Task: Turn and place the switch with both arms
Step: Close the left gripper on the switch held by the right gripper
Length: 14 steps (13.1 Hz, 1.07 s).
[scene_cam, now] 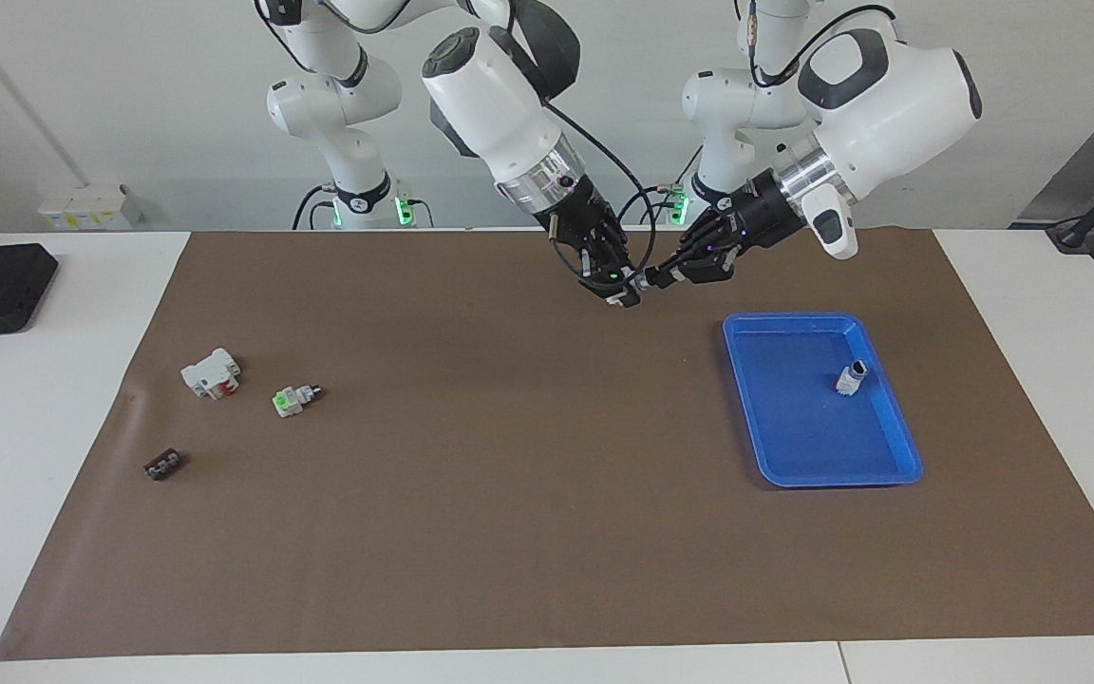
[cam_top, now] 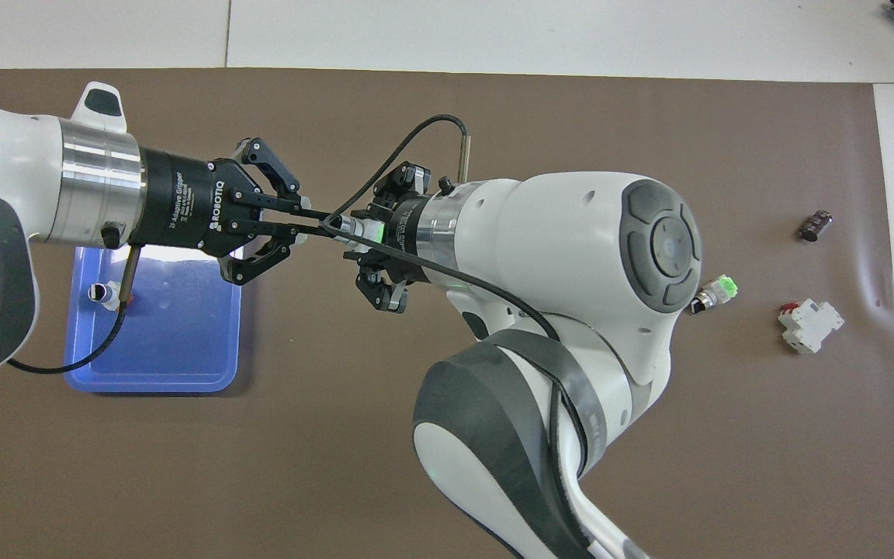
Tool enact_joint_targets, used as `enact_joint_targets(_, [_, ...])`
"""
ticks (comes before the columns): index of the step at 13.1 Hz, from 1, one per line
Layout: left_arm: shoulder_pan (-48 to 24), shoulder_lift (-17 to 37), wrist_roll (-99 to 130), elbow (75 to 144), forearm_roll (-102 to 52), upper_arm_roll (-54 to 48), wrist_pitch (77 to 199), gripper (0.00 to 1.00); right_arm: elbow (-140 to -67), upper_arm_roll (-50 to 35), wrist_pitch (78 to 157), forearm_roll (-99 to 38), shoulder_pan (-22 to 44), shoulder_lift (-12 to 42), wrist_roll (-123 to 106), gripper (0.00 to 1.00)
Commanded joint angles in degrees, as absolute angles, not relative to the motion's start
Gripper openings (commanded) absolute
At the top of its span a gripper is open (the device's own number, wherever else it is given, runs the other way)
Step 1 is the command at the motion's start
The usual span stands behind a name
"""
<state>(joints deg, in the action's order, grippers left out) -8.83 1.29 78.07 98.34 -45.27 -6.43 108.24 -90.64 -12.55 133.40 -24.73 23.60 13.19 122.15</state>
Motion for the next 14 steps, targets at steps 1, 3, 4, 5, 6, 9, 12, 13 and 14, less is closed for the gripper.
enact_joint_targets(1, [-9.6,-1.4,88.9,98.6,-46.0,-6.0,112.8,0.00,-92.4,-13.2,132.1,-25.3,23.9,13.0,122.5,0.00])
enact_joint_targets(3, [-9.7,-2.1,98.9,98.5,-42.4,-6.1,112.8,0.00,-92.4,-13.2,132.1,-25.3,23.9,13.0,122.5,0.00])
enact_joint_targets(4, [-10.4,-2.2,103.1,98.5,-40.6,-6.7,112.9,0.00,-92.4,-13.2,132.1,-25.3,23.9,13.0,122.5,0.00])
enact_joint_targets(5, [-11.2,-2.2,106.6,98.6,-39.2,-6.7,113.0,0.00,-92.4,-13.2,132.1,-25.3,23.9,13.0,122.5,0.00])
enact_joint_targets(6, [-11.4,-2.2,109.5,98.6,-38.7,-6.8,113.1,0.00,-92.4,-13.2,132.1,-25.3,23.9,13.0,122.5,0.00])
enact_joint_targets(9, [-11.4,-2.3,117.4,98.9,-38.5,-6.7,113.6,0.00,-92.4,-13.2,132.1,-25.3,23.9,13.0,122.5,0.00])
enact_joint_targets(12, [-11.4,-2.2,125.5,99.1,-36.3,-6.8,115.3,0.00,-92.4,-13.2,132.1,-25.3,23.9,13.0,122.5,0.00])
enact_joint_targets(13, [-11.4,-2.2,126.9,99.2,-36.2,-6.8,115.7,0.00,-92.4,-13.2,132.1,-25.3,23.9,13.0,122.5,0.00])
enact_joint_targets(14, [-11.3,-2.2,128.0,99.4,-36.2,-6.8,116.2,0.00,-92.5,-13.2,132.2,-25.3,23.9,13.0,122.5,0.00])
